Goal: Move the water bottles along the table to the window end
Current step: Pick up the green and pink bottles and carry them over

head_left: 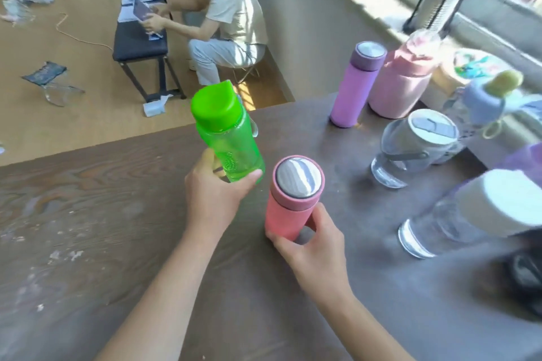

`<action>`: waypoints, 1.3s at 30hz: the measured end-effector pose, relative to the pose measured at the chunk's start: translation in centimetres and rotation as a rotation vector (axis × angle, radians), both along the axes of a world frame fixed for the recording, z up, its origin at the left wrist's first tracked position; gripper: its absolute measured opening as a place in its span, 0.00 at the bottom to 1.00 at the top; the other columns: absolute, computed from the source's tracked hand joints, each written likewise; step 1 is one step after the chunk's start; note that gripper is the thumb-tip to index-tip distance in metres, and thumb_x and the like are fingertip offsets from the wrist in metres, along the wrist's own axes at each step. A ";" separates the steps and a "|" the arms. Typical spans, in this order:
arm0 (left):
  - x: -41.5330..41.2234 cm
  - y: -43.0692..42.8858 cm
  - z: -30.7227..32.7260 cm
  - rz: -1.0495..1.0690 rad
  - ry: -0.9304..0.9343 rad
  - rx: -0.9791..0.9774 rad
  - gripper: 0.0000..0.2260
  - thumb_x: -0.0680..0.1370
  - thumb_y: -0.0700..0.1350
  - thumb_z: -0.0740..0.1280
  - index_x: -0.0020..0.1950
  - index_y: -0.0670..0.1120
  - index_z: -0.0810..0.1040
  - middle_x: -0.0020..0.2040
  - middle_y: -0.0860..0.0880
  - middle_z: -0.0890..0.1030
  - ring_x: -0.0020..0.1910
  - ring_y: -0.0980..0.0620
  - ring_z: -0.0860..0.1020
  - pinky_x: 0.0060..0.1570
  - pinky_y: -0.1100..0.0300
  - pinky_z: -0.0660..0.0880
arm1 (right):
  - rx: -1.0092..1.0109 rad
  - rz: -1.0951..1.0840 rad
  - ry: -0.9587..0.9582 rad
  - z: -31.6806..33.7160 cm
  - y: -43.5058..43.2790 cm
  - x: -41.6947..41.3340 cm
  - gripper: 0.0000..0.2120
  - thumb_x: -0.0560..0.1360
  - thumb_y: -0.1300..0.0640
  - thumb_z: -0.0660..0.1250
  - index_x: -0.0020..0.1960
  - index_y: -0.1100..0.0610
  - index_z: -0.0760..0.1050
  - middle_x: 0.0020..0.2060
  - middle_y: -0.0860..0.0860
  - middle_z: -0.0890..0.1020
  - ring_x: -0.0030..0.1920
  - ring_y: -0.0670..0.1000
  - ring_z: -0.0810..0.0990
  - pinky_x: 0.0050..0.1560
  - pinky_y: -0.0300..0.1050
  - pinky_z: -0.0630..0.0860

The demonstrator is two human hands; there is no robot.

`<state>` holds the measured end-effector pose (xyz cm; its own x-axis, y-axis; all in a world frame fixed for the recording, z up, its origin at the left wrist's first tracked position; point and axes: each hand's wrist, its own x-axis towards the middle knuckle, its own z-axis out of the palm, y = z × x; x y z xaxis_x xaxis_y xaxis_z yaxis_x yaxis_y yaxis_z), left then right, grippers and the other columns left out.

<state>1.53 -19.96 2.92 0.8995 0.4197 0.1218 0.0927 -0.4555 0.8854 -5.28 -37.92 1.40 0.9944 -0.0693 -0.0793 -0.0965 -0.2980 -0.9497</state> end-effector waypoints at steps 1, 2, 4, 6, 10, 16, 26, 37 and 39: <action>0.7 -1.3 0.1 -0.017 0.004 -0.002 0.21 0.66 0.49 0.85 0.57 0.51 0.84 0.48 0.57 0.90 0.45 0.64 0.87 0.50 0.60 0.84 | 0.002 -0.012 0.007 0.1 -1.1 -0.3 0.23 0.65 0.59 0.81 0.57 0.51 0.79 0.49 0.44 0.86 0.48 0.42 0.84 0.43 0.29 0.75; 1.3 -2.6 0.2 -0.033 0.010 0.000 0.21 0.67 0.48 0.85 0.57 0.51 0.84 0.47 0.57 0.89 0.45 0.65 0.87 0.50 0.62 0.83 | 0.005 -0.026 0.012 0.2 -2.2 -0.7 0.23 0.65 0.59 0.81 0.57 0.51 0.79 0.48 0.44 0.86 0.48 0.41 0.84 0.43 0.29 0.75; 2.8 -4.7 0.2 -0.065 0.024 0.002 0.21 0.67 0.46 0.85 0.57 0.50 0.84 0.47 0.56 0.89 0.45 0.62 0.87 0.52 0.59 0.84 | 0.024 -0.051 0.018 0.5 -4.4 -1.6 0.23 0.65 0.60 0.81 0.57 0.50 0.80 0.48 0.42 0.86 0.49 0.40 0.84 0.43 0.28 0.75; 4.2 -6.6 0.1 -0.091 0.039 0.025 0.22 0.66 0.46 0.85 0.57 0.50 0.84 0.48 0.52 0.90 0.47 0.56 0.88 0.54 0.55 0.84 | 0.051 -0.076 0.022 0.8 -6.5 -2.7 0.25 0.64 0.61 0.82 0.57 0.46 0.80 0.47 0.39 0.86 0.49 0.37 0.84 0.44 0.27 0.76; 7.1 -9.8 0.0 -0.100 0.061 0.104 0.24 0.66 0.49 0.85 0.59 0.48 0.84 0.51 0.48 0.90 0.49 0.50 0.86 0.50 0.59 0.76 | 0.047 -0.164 0.049 0.5 -10.9 -5.2 0.30 0.61 0.63 0.84 0.54 0.38 0.78 0.45 0.29 0.84 0.47 0.32 0.83 0.44 0.23 0.75; 10.5 -12.2 -1.1 -0.078 0.086 0.148 0.25 0.67 0.51 0.85 0.60 0.46 0.84 0.55 0.44 0.90 0.55 0.44 0.87 0.56 0.56 0.77 | 0.025 -0.285 0.185 -0.4 -17.2 -8.5 0.22 0.59 0.53 0.85 0.49 0.42 0.81 0.46 0.26 0.82 0.46 0.32 0.83 0.46 0.32 0.80; 12.4 -12.5 -2.2 -0.125 0.120 0.212 0.26 0.69 0.50 0.84 0.64 0.45 0.84 0.61 0.41 0.88 0.62 0.42 0.85 0.58 0.56 0.73 | -0.059 -0.419 -0.081 -0.7 -21.0 -10.4 0.48 0.56 0.66 0.87 0.52 0.18 0.73 0.46 0.21 0.81 0.50 0.25 0.79 0.49 0.18 0.69; 14.2 -11.8 -1.9 -0.142 0.155 0.216 0.26 0.68 0.50 0.84 0.63 0.45 0.84 0.62 0.40 0.87 0.64 0.40 0.84 0.65 0.48 0.76 | -0.040 -0.426 -0.030 -0.7 -22.7 -11.3 0.31 0.59 0.64 0.86 0.54 0.42 0.78 0.48 0.23 0.82 0.52 0.26 0.79 0.50 0.20 0.70; 14.8 -11.5 -1.9 -0.144 0.177 0.200 0.27 0.68 0.51 0.85 0.64 0.45 0.84 0.63 0.40 0.87 0.65 0.40 0.83 0.67 0.46 0.77 | -0.023 -0.418 -0.019 -0.5 -22.8 -11.2 0.28 0.60 0.65 0.85 0.53 0.45 0.80 0.47 0.27 0.83 0.50 0.29 0.81 0.48 0.21 0.71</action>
